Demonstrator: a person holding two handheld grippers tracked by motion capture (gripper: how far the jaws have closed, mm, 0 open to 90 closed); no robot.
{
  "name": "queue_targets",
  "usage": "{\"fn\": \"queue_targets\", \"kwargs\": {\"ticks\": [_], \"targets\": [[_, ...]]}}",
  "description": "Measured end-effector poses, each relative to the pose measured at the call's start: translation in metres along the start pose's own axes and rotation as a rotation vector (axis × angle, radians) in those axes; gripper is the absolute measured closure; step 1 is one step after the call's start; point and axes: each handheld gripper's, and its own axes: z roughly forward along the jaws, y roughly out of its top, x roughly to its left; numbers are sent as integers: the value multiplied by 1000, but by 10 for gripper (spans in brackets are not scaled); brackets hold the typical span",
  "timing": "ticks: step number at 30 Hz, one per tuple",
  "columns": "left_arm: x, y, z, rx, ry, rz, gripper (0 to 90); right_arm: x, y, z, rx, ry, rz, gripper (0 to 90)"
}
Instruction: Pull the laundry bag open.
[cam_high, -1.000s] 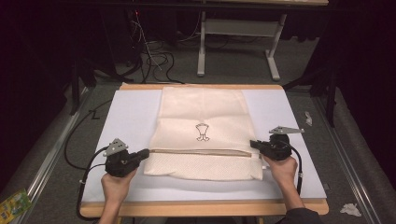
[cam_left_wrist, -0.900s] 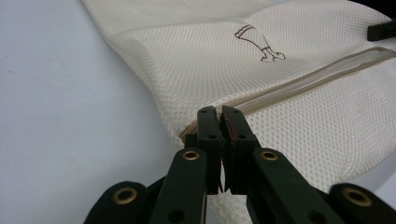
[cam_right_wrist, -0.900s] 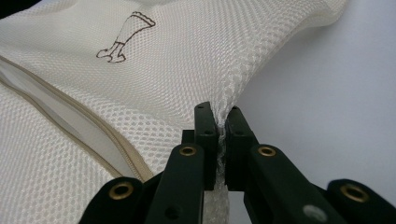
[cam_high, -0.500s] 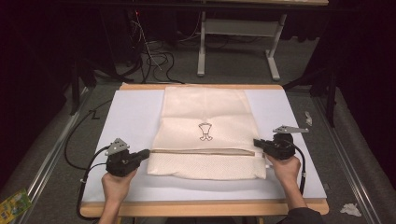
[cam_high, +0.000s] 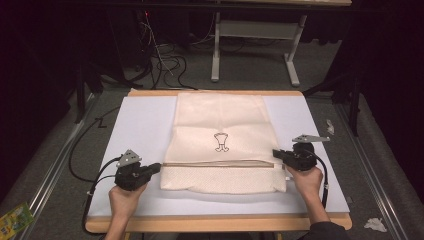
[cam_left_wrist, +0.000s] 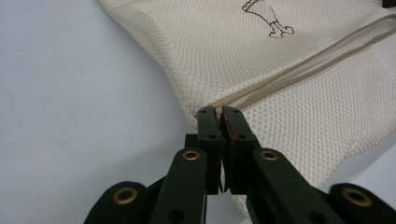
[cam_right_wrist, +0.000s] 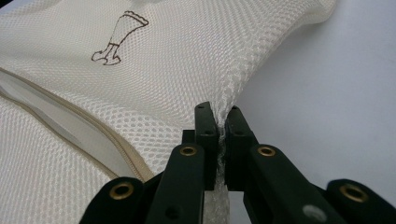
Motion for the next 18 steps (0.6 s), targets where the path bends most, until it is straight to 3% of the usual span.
{"fn": "queue_targets", "kwargs": {"ticks": [8,18], "targets": [[0,-3,5,18,-18,-20,870,-3,-10,10,29,11,35,872],[-4,-7,9,47,-13,-11,868,-3,-16,17,54,-20,19,855]]}}
